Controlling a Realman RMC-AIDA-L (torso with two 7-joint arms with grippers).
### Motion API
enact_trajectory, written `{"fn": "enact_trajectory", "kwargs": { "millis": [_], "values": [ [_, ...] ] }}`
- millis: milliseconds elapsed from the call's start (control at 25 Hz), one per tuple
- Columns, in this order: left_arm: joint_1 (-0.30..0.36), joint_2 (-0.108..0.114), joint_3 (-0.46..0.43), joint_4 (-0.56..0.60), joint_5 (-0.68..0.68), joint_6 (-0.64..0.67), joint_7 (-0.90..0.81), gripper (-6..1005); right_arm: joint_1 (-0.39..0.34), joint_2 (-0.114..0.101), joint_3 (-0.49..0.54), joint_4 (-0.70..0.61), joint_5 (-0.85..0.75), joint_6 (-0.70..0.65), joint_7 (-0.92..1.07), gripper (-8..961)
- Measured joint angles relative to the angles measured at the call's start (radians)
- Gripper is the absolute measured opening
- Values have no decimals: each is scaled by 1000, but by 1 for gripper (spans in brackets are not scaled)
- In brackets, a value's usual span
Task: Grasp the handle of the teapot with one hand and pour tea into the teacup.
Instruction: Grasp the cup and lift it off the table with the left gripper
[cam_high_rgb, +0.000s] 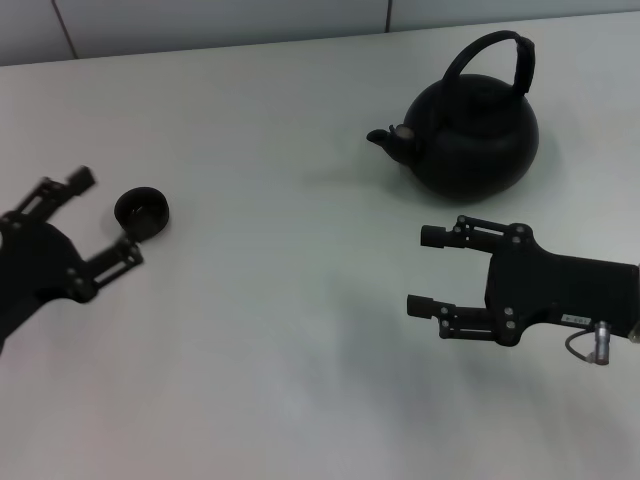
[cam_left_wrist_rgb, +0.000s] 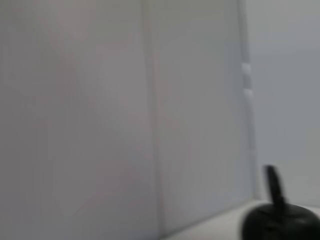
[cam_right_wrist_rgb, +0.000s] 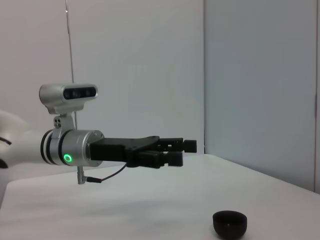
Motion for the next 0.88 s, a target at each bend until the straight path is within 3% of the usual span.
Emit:
{"fn": "enact_trajectory", "kwargs": {
  "millis": [120, 240, 880],
  "values": [
    [-11, -1, -6, -96, -123, -29, 58, 862, 12, 0, 0, 0, 0, 0, 0, 764],
    [-15, -2, -6, -126, -151, -57, 90, 862, 19, 1, 0, 0, 0, 0, 0, 764],
    [-26, 0, 26, -148, -158, -237, 135, 863, 44, -1, 0, 5, 1, 1, -10, 765]
  ]
}}
